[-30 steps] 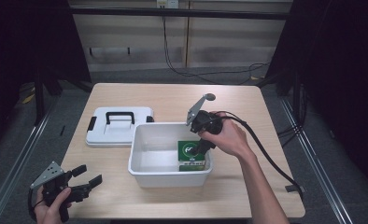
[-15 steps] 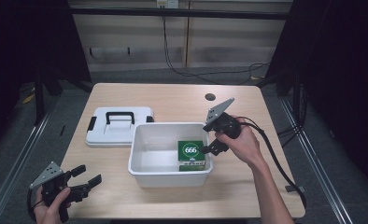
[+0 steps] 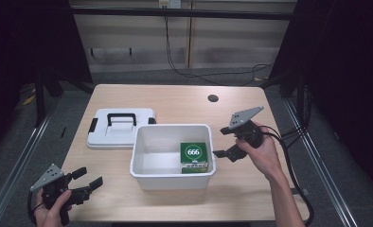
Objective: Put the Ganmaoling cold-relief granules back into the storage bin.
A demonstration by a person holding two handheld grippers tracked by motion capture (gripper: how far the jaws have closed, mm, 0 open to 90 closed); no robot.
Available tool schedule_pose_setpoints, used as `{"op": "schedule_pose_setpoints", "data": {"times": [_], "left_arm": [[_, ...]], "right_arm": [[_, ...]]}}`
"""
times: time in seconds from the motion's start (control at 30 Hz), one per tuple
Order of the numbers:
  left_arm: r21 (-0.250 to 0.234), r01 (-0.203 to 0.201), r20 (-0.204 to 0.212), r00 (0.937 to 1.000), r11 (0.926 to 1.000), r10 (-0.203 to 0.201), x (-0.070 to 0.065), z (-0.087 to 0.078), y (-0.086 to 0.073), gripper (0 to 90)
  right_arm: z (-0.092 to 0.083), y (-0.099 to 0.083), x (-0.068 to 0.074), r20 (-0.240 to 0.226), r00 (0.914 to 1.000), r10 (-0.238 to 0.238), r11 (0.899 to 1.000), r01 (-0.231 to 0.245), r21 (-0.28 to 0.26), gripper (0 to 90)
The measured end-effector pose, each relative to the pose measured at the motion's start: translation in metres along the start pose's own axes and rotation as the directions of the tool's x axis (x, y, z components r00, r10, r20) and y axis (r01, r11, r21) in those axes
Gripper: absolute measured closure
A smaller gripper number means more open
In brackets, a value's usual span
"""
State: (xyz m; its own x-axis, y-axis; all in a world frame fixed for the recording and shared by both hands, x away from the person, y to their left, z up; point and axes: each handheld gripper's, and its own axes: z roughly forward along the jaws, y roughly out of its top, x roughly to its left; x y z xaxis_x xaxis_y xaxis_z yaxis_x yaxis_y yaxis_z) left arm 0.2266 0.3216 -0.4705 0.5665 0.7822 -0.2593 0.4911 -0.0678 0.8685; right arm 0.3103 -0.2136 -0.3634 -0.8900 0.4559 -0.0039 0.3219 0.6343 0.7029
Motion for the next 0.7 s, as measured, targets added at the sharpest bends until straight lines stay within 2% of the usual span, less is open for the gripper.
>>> {"op": "schedule_pose_setpoints", "data": {"times": [0.1, 0.17, 0.37, 0.47, 0.5, 0.6, 0.63, 0.7], "left_arm": [[0.001, -0.002, 0.001, 1.0000, 1.0000, 0.002, 0.000, 0.000, 0.000, 16.1], [0.000, 0.004, -0.003, 1.0000, 1.0000, -0.004, 0.000, 0.000, 0.000, 16.1], [-0.002, 0.002, -0.004, 1.0000, 1.0000, -0.002, 0.000, 0.000, 0.000, 16.1], [0.002, 0.000, -0.006, 1.0000, 1.0000, 0.000, 0.000, 0.000, 0.000, 16.1], [0.002, 0.005, -0.007, 1.0000, 1.0000, -0.005, 0.000, 0.000, 0.000, 16.1], [0.004, 0.007, -0.006, 1.0000, 1.0000, -0.007, 0.000, 0.000, 0.000, 16.1], [0.004, 0.007, -0.006, 1.0000, 1.0000, -0.007, 0.000, 0.000, 0.000, 16.1], [0.003, 0.009, -0.007, 0.9999, 1.0000, -0.009, 0.000, 0.000, 0.000, 16.1]], "right_arm": [[-0.008, -0.009, 0.001, 0.013, 0.9998, 0.013, 1.000, -0.013, -0.009, 14.5], [-0.017, -0.020, 0.002, 0.042, 0.9987, 0.029, 1.000, -0.028, -0.008, 14.5], [-0.029, -0.035, 0.003, 0.078, 0.9944, 0.071, 0.997, -0.069, -0.033, 14.5], [-0.035, -0.045, 0.004, 0.113, 0.9894, 0.092, 0.995, -0.088, -0.035, 14.5], [-0.039, -0.054, 0.005, 0.128, 0.9844, 0.121, 0.992, -0.115, -0.052, 14.4], [-0.041, -0.062, 0.005, 0.142, 0.9803, 0.137, 0.990, -0.130, -0.058, 14.4], [-0.042, -0.072, 0.005, 0.147, 0.9754, 0.164, 0.986, -0.155, -0.067, 14.4], [-0.043, -0.077, 0.006, 0.154, 0.9722, 0.176, 0.983, -0.167, -0.072, 14.4]]}}
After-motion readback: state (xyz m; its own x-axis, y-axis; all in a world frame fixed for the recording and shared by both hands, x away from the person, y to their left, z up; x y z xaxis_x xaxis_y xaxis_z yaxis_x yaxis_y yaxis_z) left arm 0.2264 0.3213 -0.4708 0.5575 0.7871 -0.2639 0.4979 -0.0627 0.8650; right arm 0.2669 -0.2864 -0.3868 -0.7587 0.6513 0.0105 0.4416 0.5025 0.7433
